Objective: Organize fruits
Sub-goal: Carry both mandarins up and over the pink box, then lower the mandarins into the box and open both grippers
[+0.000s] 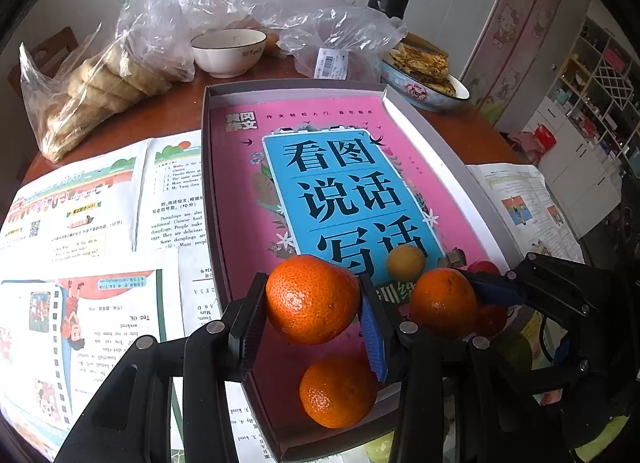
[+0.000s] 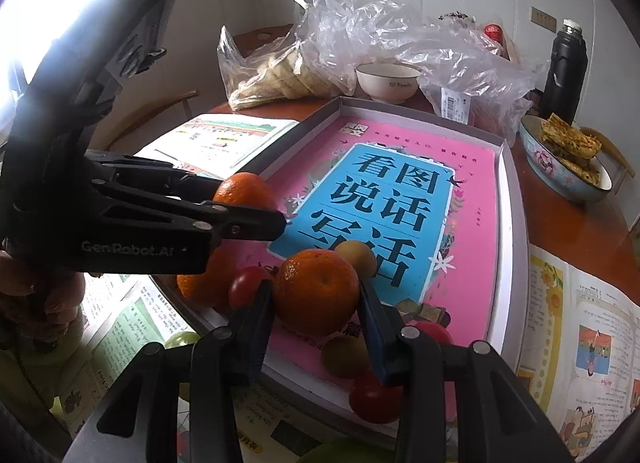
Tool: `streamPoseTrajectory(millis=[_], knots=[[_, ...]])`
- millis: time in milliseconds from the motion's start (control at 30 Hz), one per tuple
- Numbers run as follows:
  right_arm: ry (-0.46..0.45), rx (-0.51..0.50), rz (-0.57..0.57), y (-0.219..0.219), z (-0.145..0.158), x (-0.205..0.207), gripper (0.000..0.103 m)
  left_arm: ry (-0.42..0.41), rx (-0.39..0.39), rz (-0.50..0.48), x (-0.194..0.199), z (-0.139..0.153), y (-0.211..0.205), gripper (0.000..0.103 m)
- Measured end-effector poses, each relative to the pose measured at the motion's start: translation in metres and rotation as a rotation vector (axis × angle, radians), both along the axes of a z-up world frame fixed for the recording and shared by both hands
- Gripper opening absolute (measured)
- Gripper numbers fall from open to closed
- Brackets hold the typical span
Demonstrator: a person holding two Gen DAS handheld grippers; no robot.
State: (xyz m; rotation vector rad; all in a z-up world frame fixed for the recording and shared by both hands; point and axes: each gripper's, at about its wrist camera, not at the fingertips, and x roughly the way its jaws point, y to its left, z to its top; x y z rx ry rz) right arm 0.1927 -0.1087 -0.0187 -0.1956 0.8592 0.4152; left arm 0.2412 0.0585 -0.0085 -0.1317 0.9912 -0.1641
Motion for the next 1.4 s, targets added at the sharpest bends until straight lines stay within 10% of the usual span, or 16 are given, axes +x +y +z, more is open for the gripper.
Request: streamPoseTrajectory(millis=[1400], knots=[[0.009,-0.031,-0.031,-0.003,-0.001,-0.012,0.049,0.043,-0.012,-0.032,0.000,-0.013,-0.009,0.044]])
